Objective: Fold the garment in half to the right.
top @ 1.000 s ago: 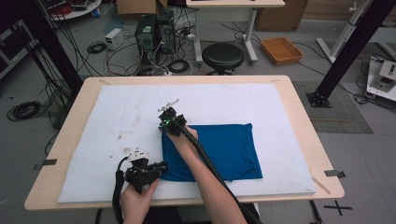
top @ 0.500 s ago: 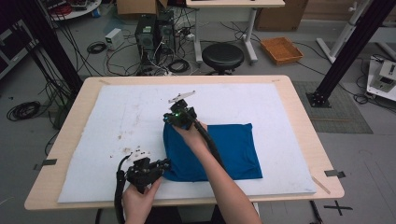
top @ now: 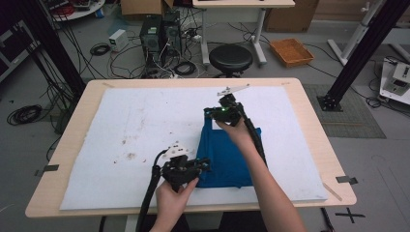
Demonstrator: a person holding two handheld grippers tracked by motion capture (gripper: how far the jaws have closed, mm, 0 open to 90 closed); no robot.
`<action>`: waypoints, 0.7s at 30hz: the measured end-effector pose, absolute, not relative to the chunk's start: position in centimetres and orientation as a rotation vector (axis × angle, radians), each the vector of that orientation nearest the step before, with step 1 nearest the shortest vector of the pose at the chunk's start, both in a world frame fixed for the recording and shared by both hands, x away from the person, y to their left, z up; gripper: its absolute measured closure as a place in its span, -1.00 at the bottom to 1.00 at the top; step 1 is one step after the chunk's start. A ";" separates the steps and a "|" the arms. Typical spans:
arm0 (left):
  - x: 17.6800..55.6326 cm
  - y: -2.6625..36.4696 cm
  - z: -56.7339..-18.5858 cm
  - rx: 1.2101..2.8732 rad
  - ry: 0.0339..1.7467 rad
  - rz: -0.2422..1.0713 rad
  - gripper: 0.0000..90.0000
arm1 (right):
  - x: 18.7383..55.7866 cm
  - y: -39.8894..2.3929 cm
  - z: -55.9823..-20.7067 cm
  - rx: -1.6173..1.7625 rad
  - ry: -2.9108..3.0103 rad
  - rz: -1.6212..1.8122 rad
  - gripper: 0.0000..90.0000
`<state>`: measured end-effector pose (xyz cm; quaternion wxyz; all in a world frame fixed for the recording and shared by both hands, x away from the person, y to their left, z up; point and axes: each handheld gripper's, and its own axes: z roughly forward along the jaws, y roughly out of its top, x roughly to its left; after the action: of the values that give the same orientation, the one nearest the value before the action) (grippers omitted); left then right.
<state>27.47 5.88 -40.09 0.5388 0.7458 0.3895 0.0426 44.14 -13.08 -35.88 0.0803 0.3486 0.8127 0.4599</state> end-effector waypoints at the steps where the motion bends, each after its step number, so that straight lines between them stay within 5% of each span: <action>1: 27.6 5.3 -40.1 1.776 0.920 0.097 0.87 | 44.2 -13.9 -35.9 1.056 2.424 1.375 0.94; 21: 30.0 -5.9 -41.9 1.852 0.856 -0.010 0.87 | 44.8 -23.7 -37.4 1.052 2.441 1.113 0.94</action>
<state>29.97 -5.88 -41.94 0.5233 0.7735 0.3575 -0.0043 44.78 -23.67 -37.45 0.1294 0.3619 0.8400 0.3830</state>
